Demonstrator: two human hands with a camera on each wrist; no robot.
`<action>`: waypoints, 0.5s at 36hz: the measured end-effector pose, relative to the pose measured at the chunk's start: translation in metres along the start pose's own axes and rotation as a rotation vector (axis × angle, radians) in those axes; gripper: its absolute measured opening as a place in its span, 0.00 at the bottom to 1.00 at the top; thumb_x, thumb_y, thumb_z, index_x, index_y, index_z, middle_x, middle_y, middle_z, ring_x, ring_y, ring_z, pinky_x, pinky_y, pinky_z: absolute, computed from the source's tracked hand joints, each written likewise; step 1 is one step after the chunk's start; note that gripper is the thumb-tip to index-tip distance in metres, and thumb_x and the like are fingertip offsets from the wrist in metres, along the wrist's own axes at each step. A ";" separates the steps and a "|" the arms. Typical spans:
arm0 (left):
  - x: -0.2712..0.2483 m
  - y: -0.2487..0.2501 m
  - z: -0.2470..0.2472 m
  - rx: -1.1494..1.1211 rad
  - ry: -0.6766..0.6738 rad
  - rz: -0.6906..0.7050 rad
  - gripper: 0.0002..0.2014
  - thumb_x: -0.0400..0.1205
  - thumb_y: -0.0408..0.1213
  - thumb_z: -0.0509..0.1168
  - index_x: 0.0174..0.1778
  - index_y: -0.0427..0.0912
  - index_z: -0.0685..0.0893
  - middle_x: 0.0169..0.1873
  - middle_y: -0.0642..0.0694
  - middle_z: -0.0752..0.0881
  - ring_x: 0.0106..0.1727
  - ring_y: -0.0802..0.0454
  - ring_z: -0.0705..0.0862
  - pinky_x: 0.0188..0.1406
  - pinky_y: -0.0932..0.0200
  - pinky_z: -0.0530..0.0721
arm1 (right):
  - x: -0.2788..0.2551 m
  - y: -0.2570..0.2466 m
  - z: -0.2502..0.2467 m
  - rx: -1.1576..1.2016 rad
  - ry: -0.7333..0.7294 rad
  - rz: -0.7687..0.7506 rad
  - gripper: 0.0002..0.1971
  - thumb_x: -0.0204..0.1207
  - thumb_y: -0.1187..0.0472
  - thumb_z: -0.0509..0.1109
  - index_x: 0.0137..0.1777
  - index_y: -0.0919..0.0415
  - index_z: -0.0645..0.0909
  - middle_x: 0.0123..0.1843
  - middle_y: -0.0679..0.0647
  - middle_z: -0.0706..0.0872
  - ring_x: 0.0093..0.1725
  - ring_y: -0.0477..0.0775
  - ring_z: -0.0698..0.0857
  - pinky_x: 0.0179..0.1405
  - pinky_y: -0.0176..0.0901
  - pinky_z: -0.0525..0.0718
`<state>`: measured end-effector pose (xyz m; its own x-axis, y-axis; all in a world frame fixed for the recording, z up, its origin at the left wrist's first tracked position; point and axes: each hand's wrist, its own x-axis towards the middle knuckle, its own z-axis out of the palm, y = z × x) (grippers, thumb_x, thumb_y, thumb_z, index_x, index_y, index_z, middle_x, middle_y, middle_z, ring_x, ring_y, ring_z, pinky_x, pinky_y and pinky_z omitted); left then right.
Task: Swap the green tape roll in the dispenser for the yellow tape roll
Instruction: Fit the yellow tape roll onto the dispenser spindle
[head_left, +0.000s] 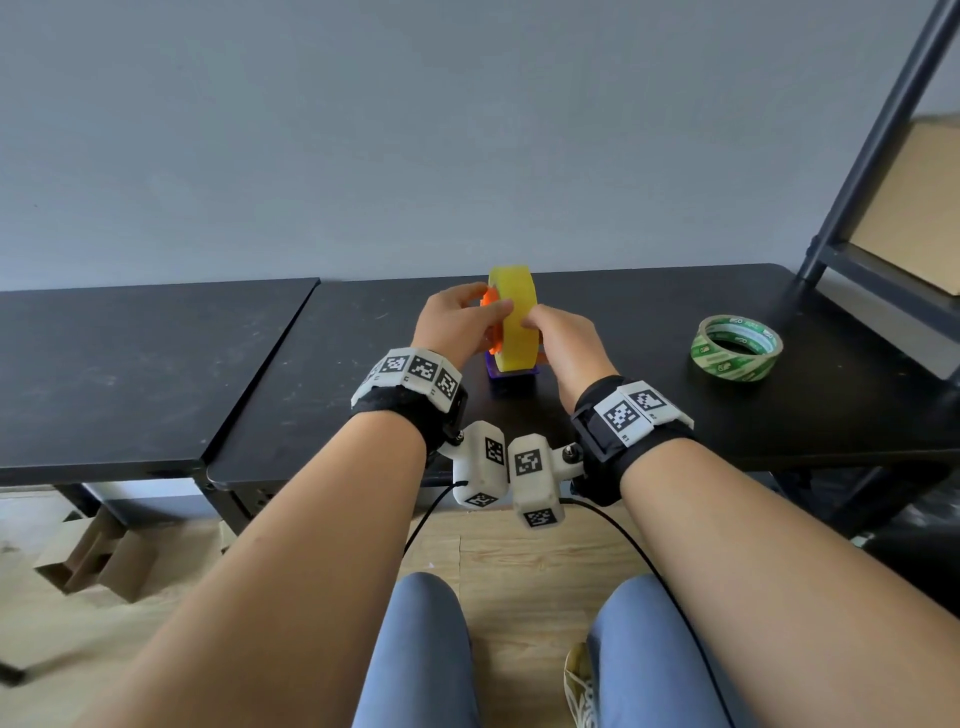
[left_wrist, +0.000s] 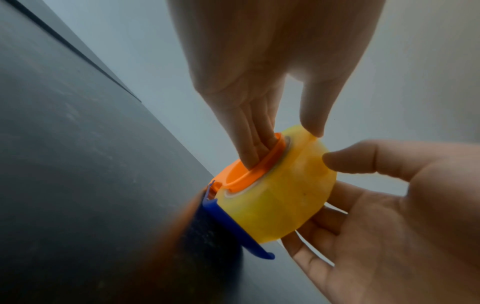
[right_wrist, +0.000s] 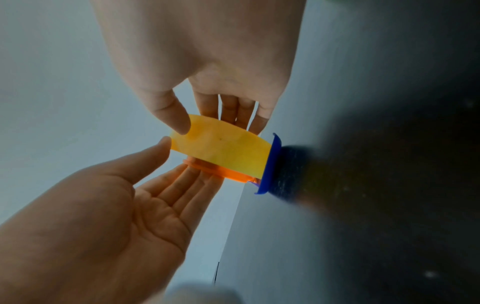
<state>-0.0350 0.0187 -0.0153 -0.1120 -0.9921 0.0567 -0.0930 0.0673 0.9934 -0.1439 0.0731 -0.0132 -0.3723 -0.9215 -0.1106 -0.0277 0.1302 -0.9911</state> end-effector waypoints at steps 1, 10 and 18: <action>0.001 0.000 0.001 0.007 0.011 0.001 0.26 0.79 0.37 0.73 0.73 0.38 0.79 0.50 0.39 0.88 0.42 0.46 0.88 0.55 0.45 0.90 | 0.000 0.000 0.000 -0.001 -0.007 -0.011 0.10 0.77 0.63 0.64 0.34 0.53 0.78 0.45 0.54 0.84 0.52 0.55 0.82 0.58 0.50 0.78; 0.008 0.001 0.001 0.077 0.029 0.034 0.15 0.78 0.43 0.71 0.54 0.36 0.89 0.32 0.45 0.87 0.34 0.48 0.87 0.47 0.46 0.93 | -0.003 0.007 -0.001 0.064 -0.071 -0.047 0.16 0.73 0.69 0.61 0.51 0.54 0.88 0.47 0.54 0.88 0.47 0.52 0.84 0.50 0.45 0.82; 0.009 0.002 0.004 0.135 0.046 0.053 0.14 0.79 0.45 0.69 0.46 0.36 0.90 0.32 0.42 0.89 0.35 0.46 0.88 0.46 0.43 0.92 | -0.007 0.008 -0.003 0.047 -0.129 -0.092 0.21 0.73 0.75 0.58 0.54 0.55 0.86 0.50 0.55 0.89 0.48 0.50 0.84 0.50 0.37 0.80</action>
<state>-0.0399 0.0100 -0.0129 -0.0753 -0.9904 0.1163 -0.2208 0.1303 0.9666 -0.1445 0.0816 -0.0204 -0.2478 -0.9685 -0.0248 -0.0118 0.0286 -0.9995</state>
